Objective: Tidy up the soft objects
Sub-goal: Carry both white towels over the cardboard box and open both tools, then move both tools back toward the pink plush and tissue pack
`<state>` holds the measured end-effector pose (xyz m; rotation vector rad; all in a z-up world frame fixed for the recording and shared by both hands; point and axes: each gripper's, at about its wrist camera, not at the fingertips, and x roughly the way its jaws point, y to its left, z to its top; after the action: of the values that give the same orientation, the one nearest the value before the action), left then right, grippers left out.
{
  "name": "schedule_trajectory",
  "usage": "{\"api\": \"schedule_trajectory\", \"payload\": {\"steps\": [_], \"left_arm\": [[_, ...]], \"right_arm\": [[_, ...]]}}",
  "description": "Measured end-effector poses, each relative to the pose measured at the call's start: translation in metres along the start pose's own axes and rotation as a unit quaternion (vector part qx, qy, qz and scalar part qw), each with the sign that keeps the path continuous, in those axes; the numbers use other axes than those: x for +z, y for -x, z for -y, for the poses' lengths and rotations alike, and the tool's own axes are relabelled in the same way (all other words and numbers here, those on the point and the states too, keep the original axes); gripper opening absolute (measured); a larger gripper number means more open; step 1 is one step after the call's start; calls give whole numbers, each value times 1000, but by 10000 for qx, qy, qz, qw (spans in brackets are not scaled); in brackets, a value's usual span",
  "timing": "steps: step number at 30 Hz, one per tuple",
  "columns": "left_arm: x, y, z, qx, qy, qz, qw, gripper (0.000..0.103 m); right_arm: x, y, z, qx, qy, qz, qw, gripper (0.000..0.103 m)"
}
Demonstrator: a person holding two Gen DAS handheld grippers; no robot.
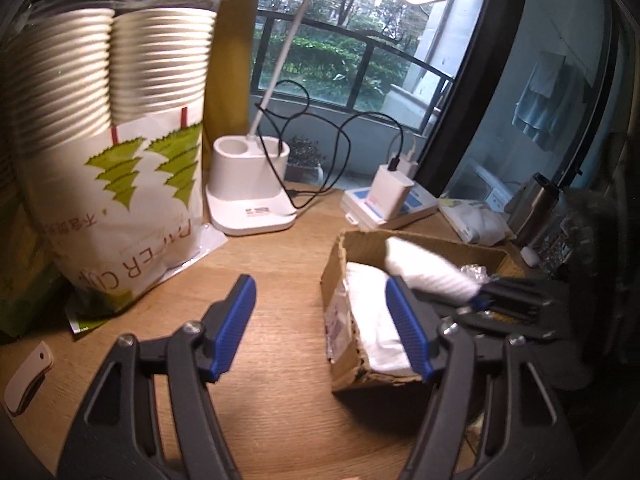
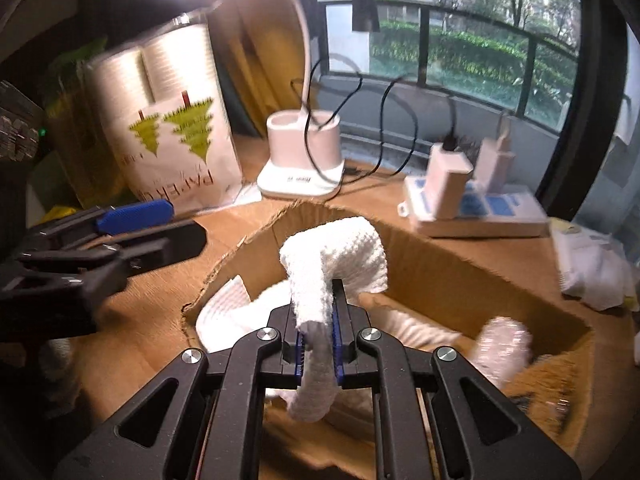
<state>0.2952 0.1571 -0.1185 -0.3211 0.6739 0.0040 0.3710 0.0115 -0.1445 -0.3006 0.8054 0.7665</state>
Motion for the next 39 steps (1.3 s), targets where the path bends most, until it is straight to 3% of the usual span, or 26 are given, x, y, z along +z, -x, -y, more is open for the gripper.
{"api": "schedule_trajectory", "payload": {"steps": [5, 9, 11, 13, 15, 23, 31, 39], "left_arm": [[-1, 0, -3, -39, 78, -64, 9999, 69], [0, 6, -2, -63, 90, 19, 9999, 69], [0, 5, -1, -66, 84, -3, 9999, 69], [-1, 5, -1, -64, 71, -22, 10000, 69], [-1, 6, 0, -59, 54, -16, 10000, 69], [-1, 26, 13, 17, -142, 186, 9997, 69], [-14, 52, 36, -25, -276, 239, 9993, 69], [-32, 75, 64, -100, -422, 256, 9987, 77]], "right_arm": [[-4, -28, -7, 102, -8, -375, 9992, 12], [-4, -32, -9, 51, -32, -412, 9991, 15], [-2, -27, -8, -27, -62, -387, 9992, 25], [-1, -21, -6, -116, -81, -329, 9994, 46], [0, -12, -6, -216, -62, -271, 9994, 50], [-8, 25, -3, -516, -72, -37, 9986, 52], [-24, 70, -2, -560, -189, 222, 9980, 53], [-45, 109, -7, -561, -253, 444, 9971, 55]]}}
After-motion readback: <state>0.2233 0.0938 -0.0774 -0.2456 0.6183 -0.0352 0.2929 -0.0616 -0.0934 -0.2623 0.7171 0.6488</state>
